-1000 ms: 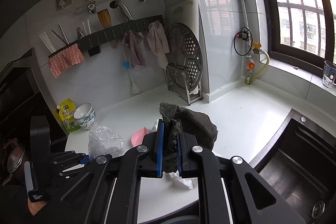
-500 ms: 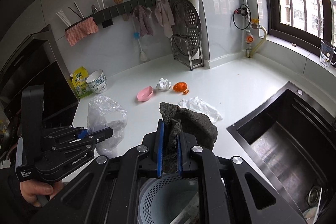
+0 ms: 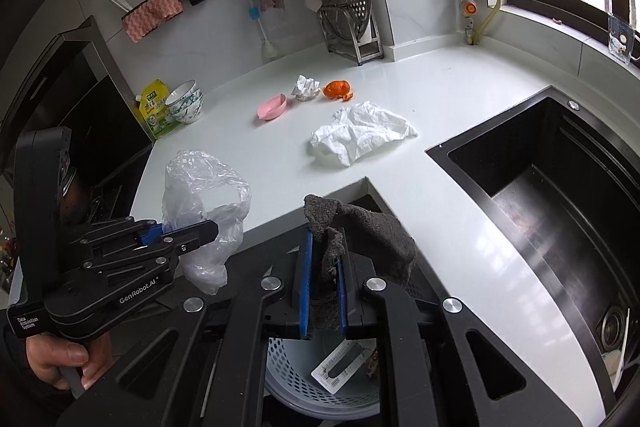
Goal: Collect trash
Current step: 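Lift the bag in the left gripper and cloth in the right over the bin, then open both grippers to drop the bag and cloth into the bin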
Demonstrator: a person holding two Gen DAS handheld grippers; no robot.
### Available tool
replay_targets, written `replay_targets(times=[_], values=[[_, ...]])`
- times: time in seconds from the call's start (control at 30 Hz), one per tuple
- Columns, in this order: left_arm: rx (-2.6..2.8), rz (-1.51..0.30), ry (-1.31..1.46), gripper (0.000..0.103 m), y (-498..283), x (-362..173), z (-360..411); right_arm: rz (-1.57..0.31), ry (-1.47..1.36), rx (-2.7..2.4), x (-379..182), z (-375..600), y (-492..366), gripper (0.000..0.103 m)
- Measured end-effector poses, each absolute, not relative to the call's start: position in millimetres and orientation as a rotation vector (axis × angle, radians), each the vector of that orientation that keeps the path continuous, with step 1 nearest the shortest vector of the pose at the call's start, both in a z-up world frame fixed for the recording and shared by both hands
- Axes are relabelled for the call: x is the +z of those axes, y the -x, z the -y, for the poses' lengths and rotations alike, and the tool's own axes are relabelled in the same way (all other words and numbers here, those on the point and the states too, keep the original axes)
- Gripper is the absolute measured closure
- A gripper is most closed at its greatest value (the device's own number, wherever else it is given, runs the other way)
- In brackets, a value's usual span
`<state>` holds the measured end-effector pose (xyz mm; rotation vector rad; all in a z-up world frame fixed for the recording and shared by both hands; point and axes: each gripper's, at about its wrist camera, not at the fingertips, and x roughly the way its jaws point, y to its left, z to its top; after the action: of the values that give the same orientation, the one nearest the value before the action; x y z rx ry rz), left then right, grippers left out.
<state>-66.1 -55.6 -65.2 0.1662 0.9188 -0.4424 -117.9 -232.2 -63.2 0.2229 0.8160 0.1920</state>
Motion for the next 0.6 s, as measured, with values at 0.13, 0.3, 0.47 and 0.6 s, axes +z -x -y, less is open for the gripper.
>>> replay_targets(times=[0.13,0.3,0.47,0.6], values=[[-0.449,-0.966,-0.182,0.09,68.1,-82.5,65.0,-0.86,-0.236,0.204,-81.9,235.0,116.0,0.093],[-0.446,-1.025,-0.203,0.09,64.8,-109.2,76.2,-0.906,-0.235,0.221,-102.8,235.2,108.6,0.093],[-0.427,-1.071,-0.219,0.087,59.4,-125.1,82.9,-0.945,-0.237,0.222,-115.9,237.5,101.2,0.093],[-0.406,-1.083,-0.195,0.067,56.7,-126.0,79.9,-0.998,-0.243,0.218,-125.2,242.4,95.2,0.091]])
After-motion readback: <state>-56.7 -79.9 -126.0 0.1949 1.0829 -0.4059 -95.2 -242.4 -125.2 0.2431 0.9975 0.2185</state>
